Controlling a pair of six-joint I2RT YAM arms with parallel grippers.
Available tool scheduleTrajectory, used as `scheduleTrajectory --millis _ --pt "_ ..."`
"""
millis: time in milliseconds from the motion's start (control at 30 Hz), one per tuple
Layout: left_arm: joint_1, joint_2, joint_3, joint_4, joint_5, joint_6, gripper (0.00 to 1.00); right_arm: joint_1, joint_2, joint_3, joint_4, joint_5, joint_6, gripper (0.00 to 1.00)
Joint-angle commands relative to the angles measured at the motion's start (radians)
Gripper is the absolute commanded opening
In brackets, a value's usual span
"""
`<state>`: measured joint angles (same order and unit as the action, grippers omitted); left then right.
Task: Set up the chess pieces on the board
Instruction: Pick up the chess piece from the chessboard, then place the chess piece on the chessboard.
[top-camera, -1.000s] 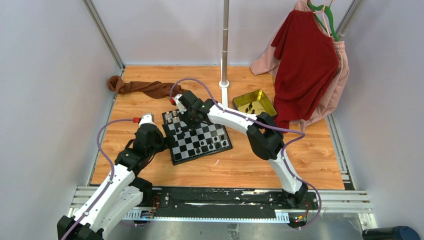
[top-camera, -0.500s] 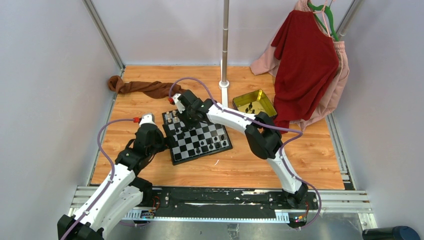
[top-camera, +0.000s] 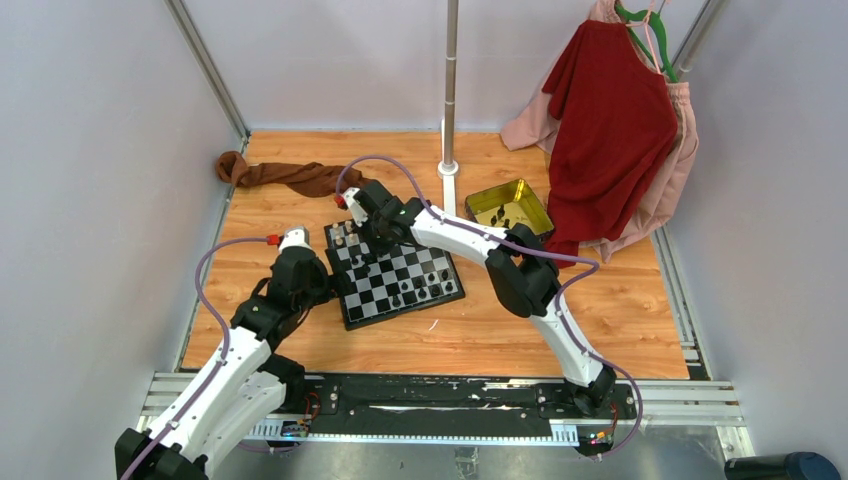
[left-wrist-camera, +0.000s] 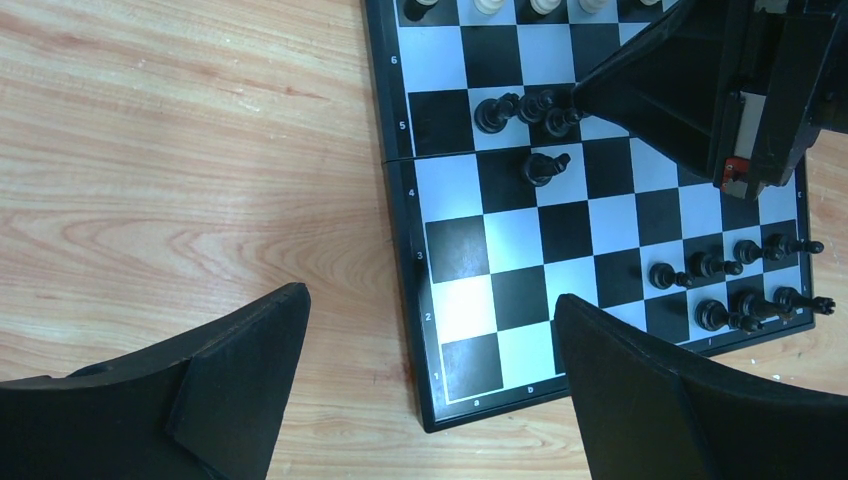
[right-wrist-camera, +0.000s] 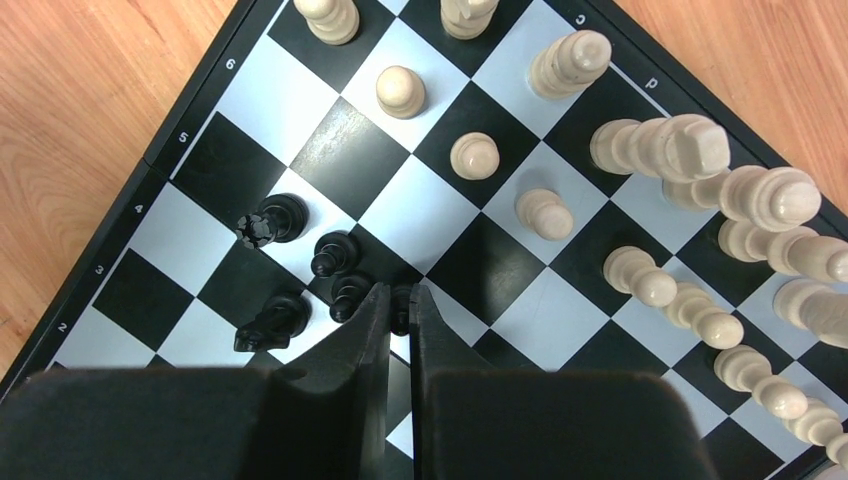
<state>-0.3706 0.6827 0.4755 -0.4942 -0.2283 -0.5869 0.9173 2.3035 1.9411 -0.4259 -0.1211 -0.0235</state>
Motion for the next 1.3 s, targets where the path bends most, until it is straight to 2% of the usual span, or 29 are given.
scheduleTrajectory --millis 0,67,300,733,1267 --pt "-0.01 0.004 -0.014 0.018 0.002 0.007 0.99 -0.011 0.016 0.03 -0.014 -0.012 -0.002 0.05" --pt "-0.01 0.005 -0.013 0.015 0.001 0.007 0.99 -0.012 0.002 0.019 -0.012 -0.008 -0.004 0.0" --pt "-0.01 -0.002 -0.011 0.009 -0.015 0.006 0.99 -0.012 -0.093 -0.073 0.019 0.012 -0.009 0.0" --pt "-0.01 -0.009 -0.006 -0.003 -0.044 0.002 0.99 0.029 -0.289 -0.34 0.079 0.011 0.014 0.0" --pt "-0.01 -0.007 -0.006 -0.009 -0.057 -0.001 0.99 0.072 -0.328 -0.445 0.108 0.002 0.054 0.0"
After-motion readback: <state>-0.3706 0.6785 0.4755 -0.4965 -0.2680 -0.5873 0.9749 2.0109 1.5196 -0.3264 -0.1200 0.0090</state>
